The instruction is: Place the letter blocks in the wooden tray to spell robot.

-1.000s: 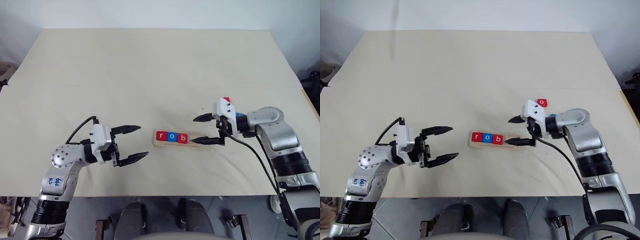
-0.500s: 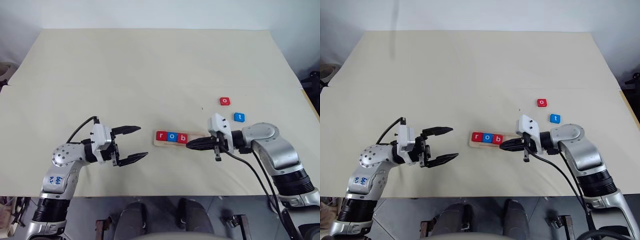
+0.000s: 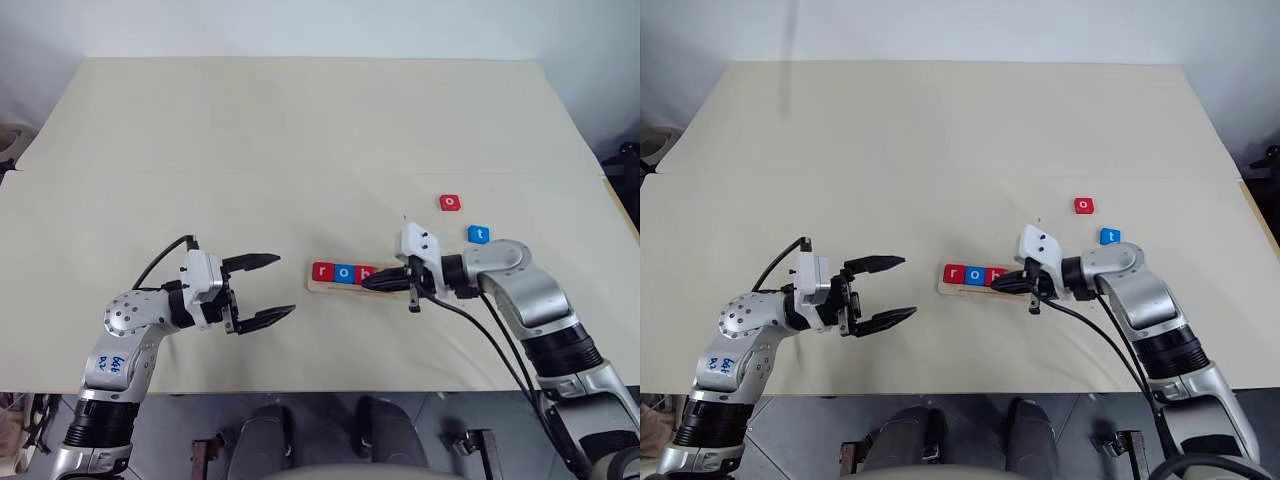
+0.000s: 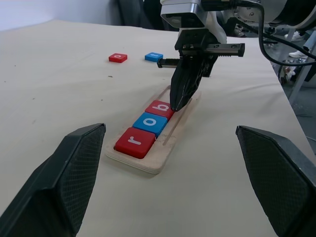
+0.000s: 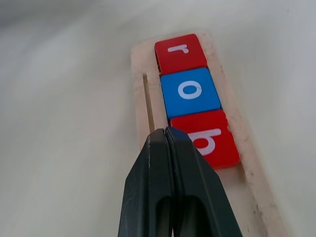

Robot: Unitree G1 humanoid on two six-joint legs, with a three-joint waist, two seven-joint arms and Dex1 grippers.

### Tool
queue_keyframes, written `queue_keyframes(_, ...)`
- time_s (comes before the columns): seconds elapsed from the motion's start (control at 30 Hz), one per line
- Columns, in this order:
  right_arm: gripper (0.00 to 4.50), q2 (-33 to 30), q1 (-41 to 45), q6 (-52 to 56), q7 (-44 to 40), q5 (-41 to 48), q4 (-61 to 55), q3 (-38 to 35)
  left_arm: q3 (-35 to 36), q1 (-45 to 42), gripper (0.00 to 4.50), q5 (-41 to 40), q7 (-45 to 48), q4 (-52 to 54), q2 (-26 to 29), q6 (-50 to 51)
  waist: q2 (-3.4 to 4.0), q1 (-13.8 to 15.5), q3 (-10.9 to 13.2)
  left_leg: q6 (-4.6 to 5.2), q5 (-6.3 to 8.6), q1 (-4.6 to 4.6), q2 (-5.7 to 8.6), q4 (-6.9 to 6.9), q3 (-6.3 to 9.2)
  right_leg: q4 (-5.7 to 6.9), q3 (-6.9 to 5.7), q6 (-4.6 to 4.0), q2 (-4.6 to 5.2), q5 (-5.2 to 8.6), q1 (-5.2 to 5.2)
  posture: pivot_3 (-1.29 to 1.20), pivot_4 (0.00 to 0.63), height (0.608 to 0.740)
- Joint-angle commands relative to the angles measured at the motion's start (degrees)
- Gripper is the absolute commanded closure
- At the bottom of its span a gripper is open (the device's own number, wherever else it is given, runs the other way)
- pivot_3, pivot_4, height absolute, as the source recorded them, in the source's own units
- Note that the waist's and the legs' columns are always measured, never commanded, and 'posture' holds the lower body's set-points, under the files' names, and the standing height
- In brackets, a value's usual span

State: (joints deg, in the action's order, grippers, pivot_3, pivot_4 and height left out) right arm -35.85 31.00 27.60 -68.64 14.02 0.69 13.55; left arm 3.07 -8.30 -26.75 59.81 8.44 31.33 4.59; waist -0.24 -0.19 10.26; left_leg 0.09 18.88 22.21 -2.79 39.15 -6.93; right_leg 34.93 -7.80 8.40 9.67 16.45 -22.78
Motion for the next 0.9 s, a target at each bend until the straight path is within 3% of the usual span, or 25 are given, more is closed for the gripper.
queue_keyframes(0.03, 4.47, -0.1, 0.7, 0.3, -0.4, 0.9, -0.9, -0.5, 0.1, -0.1, 0.00, -0.5, -0.3, 2.2, -0.2, -0.5, 0.00, 0.0, 0.0, 0.00, 0.00, 0.00, 0.00, 0.00, 0.00, 0.00, 0.00, 0.00, 0.00, 0.00, 0.00, 0.00, 0.150, 0.740)
queue_keyframes(0.13, 4.47, -1.2, -0.8, 0.9, -1.3, 3.0, -3.4, -2.4, 0.2, 0.0, 0.00, -0.5, -0.5, 2.4, 0.0, -0.4, 0.00, 0.0, 0.0, 0.00, 0.00, 0.00, 0.00, 0.00, 0.00, -0.01, 0.00, 0.00, 0.00, 0.00, 0.00, 0.00, 0.150, 0.740)
queue_keyframes(0.3, 4.31, -4.7, -7.9, 1.7, 1.7, 7.8, -7.3, -13.6, 0.5, 0.0, 0.00, -0.9, 0.2, 1.5, 0.3, -0.3, -0.01, 0.4, 0.0, 0.02, 0.01, 0.05, 0.02, 0.00, 0.01, -0.07, -0.01, 0.01, 0.00, -0.01, 0.01, 0.00, 0.150, 0.740)
queue_keyframes(0.37, 3.90, -5.3, -13.1, 0.1, 5.4, 8.3, -9.1, -19.6, 0.3, -0.5, 0.00, -0.8, 0.9, 0.1, 0.2, -0.6, -0.01, 0.8, 0.0, 0.02, 0.01, 0.05, 0.01, 0.00, 0.03, -0.08, -0.03, 0.01, 0.00, -0.01, 0.02, 0.00, 0.150, 0.740)
queue_keyframes(0.63, 1.23, -1.6, -38.5, -16.1, 14.9, 7.5, -12.6, -41.7, -0.1, -5.2, 0.00, 0.2, 2.4, -7.2, -0.6, -1.6, 0.00, 1.5, 0.0, 0.01, 0.02, -0.02, 0.02, -0.01, -0.06, -0.05, 0.02, 0.01, -0.01, -0.01, 0.03, 0.00, 0.150, 0.740)
queue_keyframes(0.73, 1.23, 2.8, -44.5, -20.3, 19.2, 8.1, -14.7, -46.2, 0.8, -6.6, 0.00, 0.1, 1.5, -9.6, -0.9, -1.6, 0.00, 1.5, 0.0, 0.01, 0.02, -0.05, 0.02, -0.01, -0.06, -0.03, 0.04, 0.01, -0.02, -0.01, 0.04, 0.00, 0.150, 0.740)
queue_keyframes(0.9, 1.23, 7.2, -49.0, -25.7, 23.1, 7.1, -15.6, -47.1, -0.2, -8.6, 0.00, 0.3, 3.2, -11.6, -1.2, -2.5, 0.03, 0.5, 0.0, 0.01, 0.02, -0.13, 0.01, -0.02, -0.08, 0.04, 0.15, 0.00, -0.02, -0.01, 0.05, 0.00, 0.150, 0.740)
